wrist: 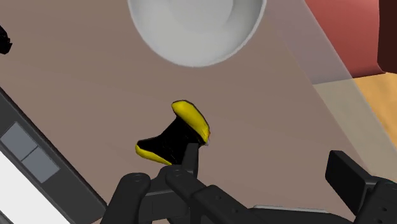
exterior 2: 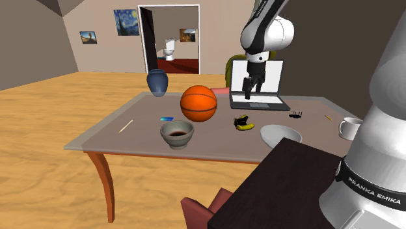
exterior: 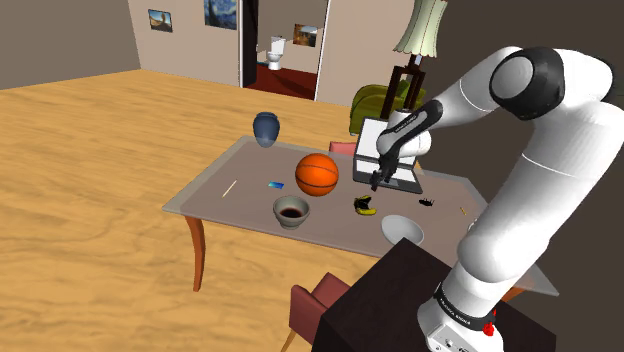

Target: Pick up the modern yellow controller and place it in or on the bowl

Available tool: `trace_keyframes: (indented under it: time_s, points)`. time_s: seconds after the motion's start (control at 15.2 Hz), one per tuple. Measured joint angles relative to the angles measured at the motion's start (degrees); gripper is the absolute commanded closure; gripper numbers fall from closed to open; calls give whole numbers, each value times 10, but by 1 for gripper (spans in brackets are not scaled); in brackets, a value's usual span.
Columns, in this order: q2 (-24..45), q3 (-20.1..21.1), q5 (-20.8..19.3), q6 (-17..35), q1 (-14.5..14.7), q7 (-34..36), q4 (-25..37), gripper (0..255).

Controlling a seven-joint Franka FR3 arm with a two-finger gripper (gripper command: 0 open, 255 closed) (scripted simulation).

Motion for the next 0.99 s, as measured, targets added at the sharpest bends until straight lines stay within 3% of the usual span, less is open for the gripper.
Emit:
trace_keyframes:
  time_s: [0.4, 0.99]
  points:
    - [129, 3, 86, 59, -40, -75, 67, 0]
    - [323, 54, 181, 100, -144, -157, 219, 0]
